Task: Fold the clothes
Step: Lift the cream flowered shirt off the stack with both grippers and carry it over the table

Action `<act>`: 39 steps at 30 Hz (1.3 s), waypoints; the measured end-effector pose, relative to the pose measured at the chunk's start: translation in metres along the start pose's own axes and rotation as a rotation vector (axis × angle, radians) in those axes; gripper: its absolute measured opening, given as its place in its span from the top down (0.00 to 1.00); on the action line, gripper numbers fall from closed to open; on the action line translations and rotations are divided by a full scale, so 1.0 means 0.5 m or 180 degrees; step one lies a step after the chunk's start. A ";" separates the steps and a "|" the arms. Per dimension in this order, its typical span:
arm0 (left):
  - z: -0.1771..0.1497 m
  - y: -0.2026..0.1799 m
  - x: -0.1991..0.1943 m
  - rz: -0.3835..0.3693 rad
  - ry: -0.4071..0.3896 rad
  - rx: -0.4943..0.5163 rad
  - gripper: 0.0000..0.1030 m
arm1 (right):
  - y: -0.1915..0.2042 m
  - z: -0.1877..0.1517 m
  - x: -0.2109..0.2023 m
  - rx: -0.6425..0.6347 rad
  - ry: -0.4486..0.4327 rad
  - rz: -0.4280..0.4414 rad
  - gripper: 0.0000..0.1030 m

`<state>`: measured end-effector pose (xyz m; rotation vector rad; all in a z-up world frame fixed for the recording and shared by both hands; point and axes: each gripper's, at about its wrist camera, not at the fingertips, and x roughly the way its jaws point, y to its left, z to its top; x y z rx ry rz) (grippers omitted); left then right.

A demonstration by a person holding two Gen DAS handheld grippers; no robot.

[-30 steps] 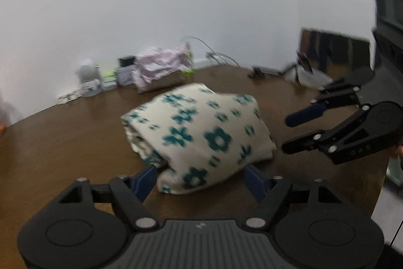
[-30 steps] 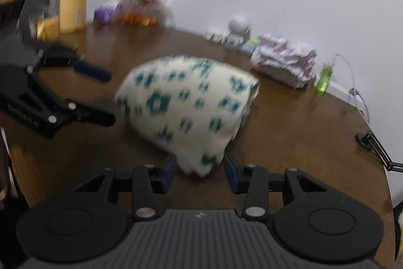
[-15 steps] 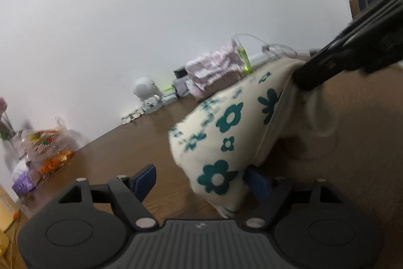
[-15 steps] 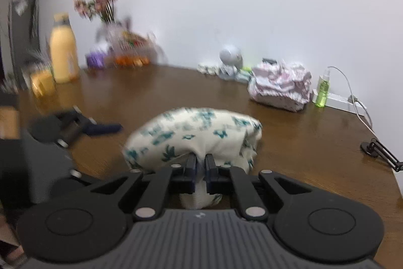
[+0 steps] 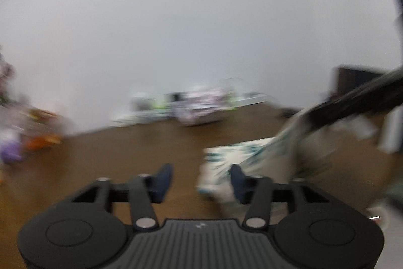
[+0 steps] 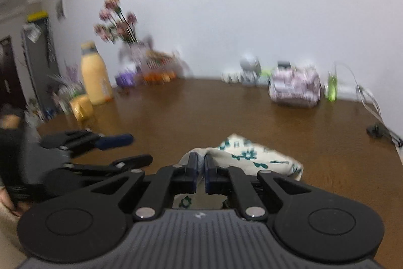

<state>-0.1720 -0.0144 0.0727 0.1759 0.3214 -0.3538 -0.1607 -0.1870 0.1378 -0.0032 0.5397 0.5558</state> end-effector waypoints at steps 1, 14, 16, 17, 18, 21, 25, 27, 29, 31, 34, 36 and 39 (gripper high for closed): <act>-0.003 -0.004 -0.006 -0.0139 -0.0004 -0.0032 0.31 | 0.001 -0.005 0.010 0.0004 0.0051 0.0026 0.96; -0.082 -0.034 0.048 0.0639 0.0522 0.0585 0.40 | 0.025 -0.069 0.011 -0.0385 0.0285 -0.0571 0.96; -0.082 -0.040 0.040 0.0632 0.0501 0.0677 0.62 | 0.039 -0.102 0.030 -0.0551 0.0371 -0.0801 0.95; -0.076 -0.041 0.034 0.0550 0.0494 0.0676 0.98 | 0.048 -0.119 0.040 -0.0622 0.0403 -0.0865 0.94; -0.065 -0.038 0.027 0.0380 0.0495 0.0588 0.98 | 0.063 -0.134 0.047 -0.0749 0.0375 -0.0913 0.93; -0.037 -0.029 0.033 0.0129 0.0415 0.0383 0.98 | 0.121 -0.175 0.059 -0.1282 0.0143 -0.1011 0.85; -0.007 -0.001 0.005 -0.0165 0.0378 0.0119 0.98 | 0.168 -0.196 0.080 -0.1600 -0.0132 -0.1015 0.78; 0.001 0.008 -0.010 -0.0162 0.0332 0.0124 0.98 | 0.177 -0.195 0.100 -0.1641 -0.0238 -0.1160 0.78; 0.004 0.012 -0.027 -0.0136 0.0284 0.0139 0.98 | 0.183 -0.198 0.125 -0.1752 -0.0259 -0.1415 0.80; 0.003 0.019 -0.032 -0.0060 0.0272 0.0179 0.98 | 0.177 -0.207 0.126 -0.1785 -0.0271 -0.1690 0.82; -0.006 0.020 -0.028 0.0002 0.0293 0.0221 0.97 | 0.157 -0.223 0.104 -0.1724 -0.0204 -0.1997 0.81; -0.014 0.018 -0.021 -0.0034 0.0332 0.0230 0.97 | 0.153 -0.238 0.090 -0.1734 -0.0129 -0.2135 0.80; -0.024 0.001 -0.020 0.0077 0.0297 0.0428 0.97 | 0.163 -0.269 0.085 -0.1864 -0.0006 -0.2203 0.67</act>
